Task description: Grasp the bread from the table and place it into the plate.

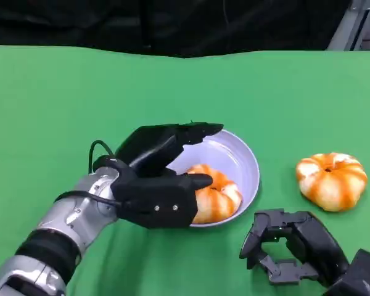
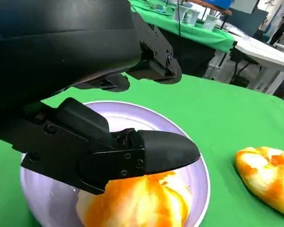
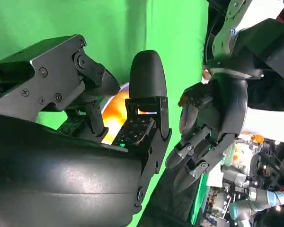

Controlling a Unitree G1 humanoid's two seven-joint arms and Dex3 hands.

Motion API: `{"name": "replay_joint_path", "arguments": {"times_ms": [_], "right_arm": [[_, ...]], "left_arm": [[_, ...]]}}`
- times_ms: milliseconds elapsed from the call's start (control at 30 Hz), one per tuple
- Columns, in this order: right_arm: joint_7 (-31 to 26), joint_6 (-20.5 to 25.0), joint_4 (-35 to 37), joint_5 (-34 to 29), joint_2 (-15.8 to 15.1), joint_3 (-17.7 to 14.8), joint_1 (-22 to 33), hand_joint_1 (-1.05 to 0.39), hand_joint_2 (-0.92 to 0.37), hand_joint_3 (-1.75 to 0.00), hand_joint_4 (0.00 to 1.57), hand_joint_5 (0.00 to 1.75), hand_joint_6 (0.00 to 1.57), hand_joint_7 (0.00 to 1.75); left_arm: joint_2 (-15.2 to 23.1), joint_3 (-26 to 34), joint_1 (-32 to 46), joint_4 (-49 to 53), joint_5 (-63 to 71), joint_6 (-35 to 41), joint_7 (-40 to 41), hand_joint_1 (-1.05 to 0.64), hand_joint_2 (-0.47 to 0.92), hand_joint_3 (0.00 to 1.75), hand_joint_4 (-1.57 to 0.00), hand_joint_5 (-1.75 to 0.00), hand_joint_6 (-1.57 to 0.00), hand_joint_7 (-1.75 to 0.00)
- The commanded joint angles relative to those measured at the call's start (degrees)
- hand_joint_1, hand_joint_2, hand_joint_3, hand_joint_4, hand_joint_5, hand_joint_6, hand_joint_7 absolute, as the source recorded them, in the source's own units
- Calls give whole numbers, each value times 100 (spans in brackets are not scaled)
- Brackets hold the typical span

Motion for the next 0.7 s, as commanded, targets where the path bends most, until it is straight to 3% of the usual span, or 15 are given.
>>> {"name": "replay_joint_path", "arguments": {"times_ms": [33, 267, 400, 567, 700], "right_arm": [[-87, -101, -14, -46, -108, -26, 42, 7, -58, -102, 99, 134, 99, 105], [-107, -105, -12, -64, -108, -25, 42, 7, -58, -102, 99, 134, 99, 106], [-34, -70, -5, 29, -112, -41, 41, 8, -59, -102, 99, 135, 97, 105], [-36, -57, -20, 30, -120, -34, 48, 8, -60, -101, 100, 134, 97, 104], [19, -9, -47, 68, -135, -32, 69, 9, -61, -100, 99, 136, 97, 105]], "left_arm": [[167, 117, 181, -290, -1, 57, 265, -102, 92, 75, -31, 0, -30, 0], [177, 107, 216, -370, -4, 108, 261, -102, 92, 75, -32, 0, -30, 0], [413, 713, 1015, -915, -249, -447, 1248, -90, 92, 68, -44, -4, -34, -1], [405, 780, 1101, -991, -226, -488, 1283, -89, 92, 67, -46, -4, -34, -1], [391, 1123, 1637, -1414, -859, -741, 1090, -87, 92, 64, -52, -5, -37, -2]]}}
